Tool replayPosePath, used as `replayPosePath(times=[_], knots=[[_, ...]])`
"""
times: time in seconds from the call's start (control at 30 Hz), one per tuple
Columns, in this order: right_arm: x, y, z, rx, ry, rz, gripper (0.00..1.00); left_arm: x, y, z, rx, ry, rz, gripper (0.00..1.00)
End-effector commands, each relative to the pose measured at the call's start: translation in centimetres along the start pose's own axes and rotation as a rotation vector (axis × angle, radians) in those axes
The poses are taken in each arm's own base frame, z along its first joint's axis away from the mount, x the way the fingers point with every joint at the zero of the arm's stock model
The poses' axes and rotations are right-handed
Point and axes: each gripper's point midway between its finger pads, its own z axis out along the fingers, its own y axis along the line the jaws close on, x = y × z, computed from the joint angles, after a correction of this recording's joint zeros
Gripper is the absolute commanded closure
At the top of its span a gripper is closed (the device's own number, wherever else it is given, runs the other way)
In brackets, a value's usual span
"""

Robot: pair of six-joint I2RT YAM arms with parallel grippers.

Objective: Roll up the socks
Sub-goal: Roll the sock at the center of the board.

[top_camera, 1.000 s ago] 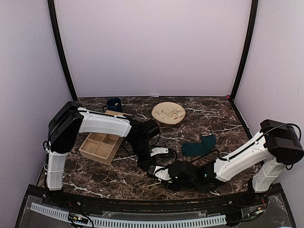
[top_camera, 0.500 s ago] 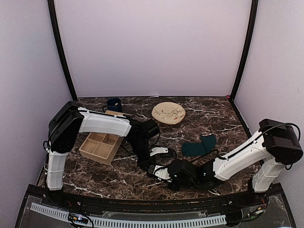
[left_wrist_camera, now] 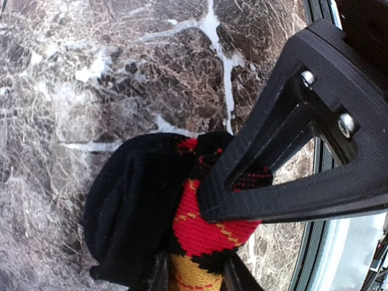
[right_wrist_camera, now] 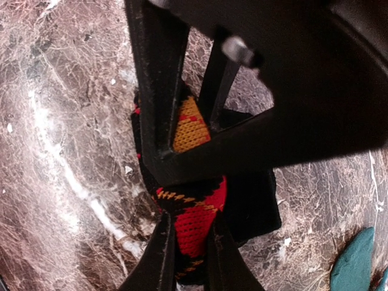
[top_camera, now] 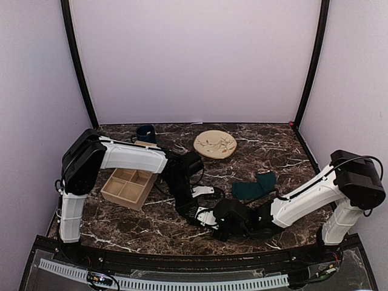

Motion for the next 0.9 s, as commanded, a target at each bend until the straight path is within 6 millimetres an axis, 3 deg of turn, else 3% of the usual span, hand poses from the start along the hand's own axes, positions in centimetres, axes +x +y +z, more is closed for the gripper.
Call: replayPosePath(times=[0.0,0.37,0.87], knots=[[2.6,0.4,0.7,-0.025,0.096,0.023,0.98,2.6,1.2,0.4,-0.053,0.098,-0.070,0.66],[2.9,0.2,0.6,-0.019,0.119,0.061,0.98,2.9,1.1,-1.6,-0.079,0.062,-0.093,0.60],[2.6,0.6,0.3,-0.051,0.134,0.136,0.98,3.0,2.5,-4.2,-0.173,-0.010,-0.121,0.58]])
